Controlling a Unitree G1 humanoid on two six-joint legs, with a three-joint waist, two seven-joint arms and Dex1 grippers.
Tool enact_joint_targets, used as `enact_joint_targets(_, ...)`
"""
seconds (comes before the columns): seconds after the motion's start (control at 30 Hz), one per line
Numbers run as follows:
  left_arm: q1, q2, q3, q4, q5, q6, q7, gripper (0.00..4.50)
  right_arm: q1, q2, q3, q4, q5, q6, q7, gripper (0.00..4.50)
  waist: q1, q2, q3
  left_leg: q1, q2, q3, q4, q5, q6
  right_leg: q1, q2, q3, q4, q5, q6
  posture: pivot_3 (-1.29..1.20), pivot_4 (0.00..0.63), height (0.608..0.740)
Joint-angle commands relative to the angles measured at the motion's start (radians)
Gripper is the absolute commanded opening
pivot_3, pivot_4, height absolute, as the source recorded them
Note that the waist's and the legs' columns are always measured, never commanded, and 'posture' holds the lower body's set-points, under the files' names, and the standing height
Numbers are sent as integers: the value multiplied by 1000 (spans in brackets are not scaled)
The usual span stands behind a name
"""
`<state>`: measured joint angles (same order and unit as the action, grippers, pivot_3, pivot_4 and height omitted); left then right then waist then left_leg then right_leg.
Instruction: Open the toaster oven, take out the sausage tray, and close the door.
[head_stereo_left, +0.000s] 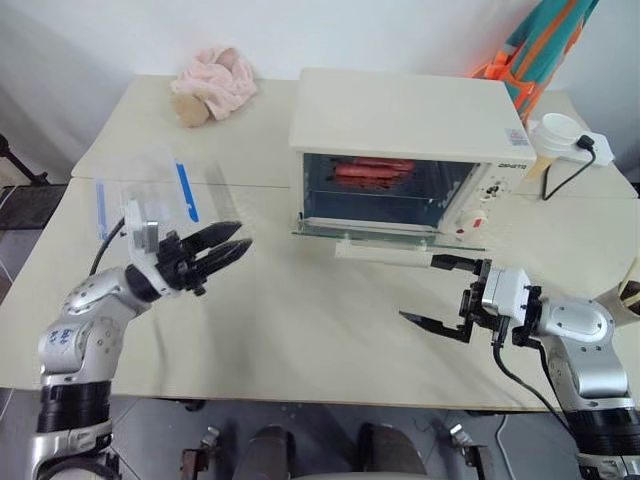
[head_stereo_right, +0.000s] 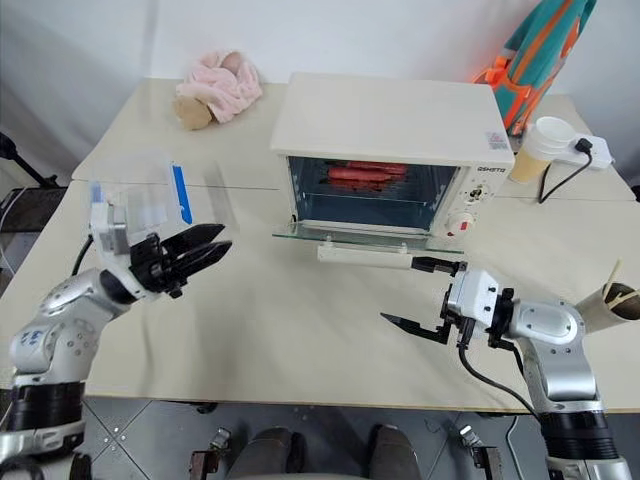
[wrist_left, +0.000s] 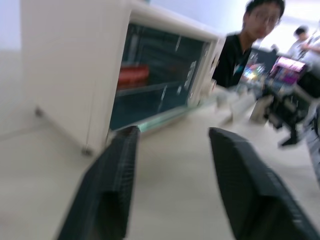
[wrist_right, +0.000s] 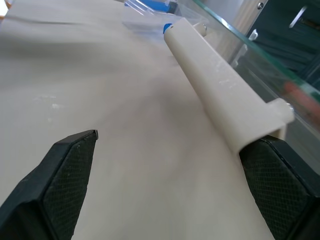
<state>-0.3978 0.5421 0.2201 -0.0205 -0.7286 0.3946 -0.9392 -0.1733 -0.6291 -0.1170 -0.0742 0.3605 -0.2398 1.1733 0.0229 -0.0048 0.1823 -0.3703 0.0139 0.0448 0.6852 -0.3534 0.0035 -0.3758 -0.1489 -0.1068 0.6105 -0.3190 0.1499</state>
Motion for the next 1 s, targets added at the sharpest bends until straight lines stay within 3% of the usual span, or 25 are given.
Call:
enact_joint_targets(0.03,-80,-48,-41,48,44,-45,0,798,-2,-5,-8,-36,1,-63,-10,4500,-1,0,0,0,0,0,0,0,0,0,0,0,0,0,0,0,150,740)
enact_joint_targets(0.13,-175,-114,-91,157,127,-113,17,61,-7,-2,-5,-18,-7,-88,-24,4500,-3,0,0,1,1,1,0,1,-1,0,1,0,1,0,0,0,150,740)
enact_joint_targets(0.3,-292,-203,-86,319,175,-194,51,61,-10,-15,-11,-9,-10,-101,-38,4500,-3,0,0,1,1,2,0,1,-1,0,1,0,1,0,0,0,150,740)
enact_joint_targets(0.57,-280,-191,-188,374,254,-198,-86,61,72,-42,-71,-49,-4,-88,-89,4500,5,0,0,0,0,1,0,1,-1,0,0,-1,1,0,0,0,150,740)
enact_joint_targets(0.77,-254,-173,-186,397,260,-212,-156,61,294,-71,-195,-175,6,-76,-153,4500,4,0,0,0,0,1,1,1,0,0,0,-1,1,0,0,0,150,740)
enact_joint_targets(0.9,-235,-168,-200,389,277,-211,-174,61,535,-64,-358,-228,14,-73,-161,4500,12,0,0,0,0,1,2,2,0,1,0,-1,1,0,0,0,150,740)
enact_joint_targets(1.0,-211,-161,-207,366,269,-191,-200,61,601,-69,-420,-214,4,-93,-172,4500,7,0,0,1,0,3,3,1,0,2,0,0,0,0,0,0,150,740)
